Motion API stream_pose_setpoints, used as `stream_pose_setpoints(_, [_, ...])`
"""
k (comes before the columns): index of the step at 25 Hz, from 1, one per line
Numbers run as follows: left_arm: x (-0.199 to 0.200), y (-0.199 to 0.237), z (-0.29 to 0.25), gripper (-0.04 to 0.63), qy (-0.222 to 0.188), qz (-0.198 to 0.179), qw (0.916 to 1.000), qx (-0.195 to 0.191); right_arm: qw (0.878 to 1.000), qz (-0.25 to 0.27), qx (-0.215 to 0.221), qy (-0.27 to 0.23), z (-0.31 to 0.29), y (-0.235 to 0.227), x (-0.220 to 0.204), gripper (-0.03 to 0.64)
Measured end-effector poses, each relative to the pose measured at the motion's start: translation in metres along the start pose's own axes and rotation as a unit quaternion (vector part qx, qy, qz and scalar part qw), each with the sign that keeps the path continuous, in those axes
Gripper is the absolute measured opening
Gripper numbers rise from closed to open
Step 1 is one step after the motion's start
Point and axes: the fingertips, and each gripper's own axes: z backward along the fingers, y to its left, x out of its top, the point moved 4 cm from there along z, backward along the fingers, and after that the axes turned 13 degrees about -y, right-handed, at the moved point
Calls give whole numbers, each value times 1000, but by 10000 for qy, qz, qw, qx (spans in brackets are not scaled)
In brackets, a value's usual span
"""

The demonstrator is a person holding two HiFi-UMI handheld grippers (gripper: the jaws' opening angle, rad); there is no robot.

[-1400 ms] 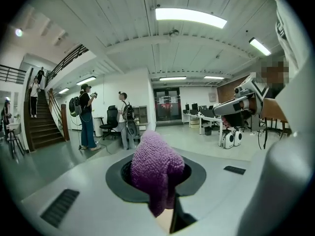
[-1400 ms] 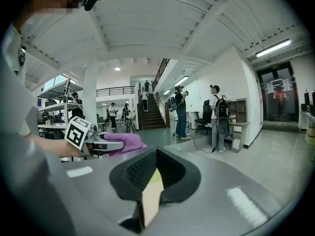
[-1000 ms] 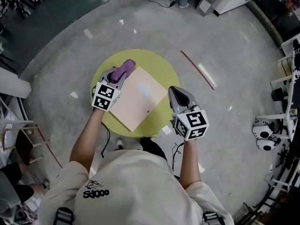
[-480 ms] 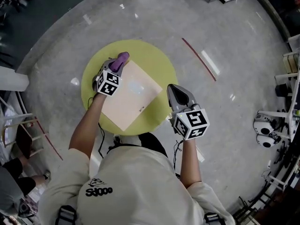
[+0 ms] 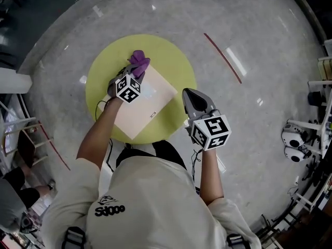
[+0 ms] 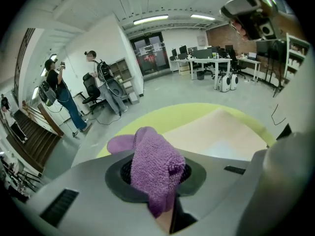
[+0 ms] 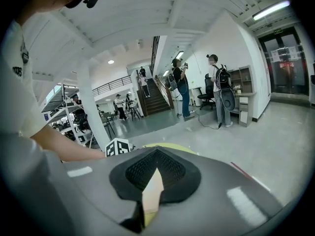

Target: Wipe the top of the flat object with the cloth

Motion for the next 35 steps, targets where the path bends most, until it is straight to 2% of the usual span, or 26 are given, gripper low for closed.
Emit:
stream_pose_setpoints(6, [2,-35,3,71,-15,88,9998,-200,9999,27,78,-106,2,0,1,9])
stream_pose_setpoints(13, [20,-90,0,71,-155,-178,9964,-809,9998,121,-1,-175,17,-5,3,9])
stream_pose_setpoints(18, [33,-133,4,71,-331,-511,9895,-1313,9995,223,-130,-157,32,-4,1,9])
stream_pose_setpoints(22, [41,-153,7,71,-440,-597,9845,-1592,9995,230,-202,-123,41,-3,-2,9])
stream_pose_setpoints(28, [44,-181,18,71,-626,-894,9696,-2189,9995,191,-239,-22,45,3,-14,9])
stream_pose_setpoints(30, [45,-181,21,71,-652,-894,9695,-2189,9996,209,-196,-10,45,7,-14,9])
stream_pose_setpoints(35, [33,-155,26,71,-423,-828,9798,-1769,9996,240,-110,28,44,16,-16,9])
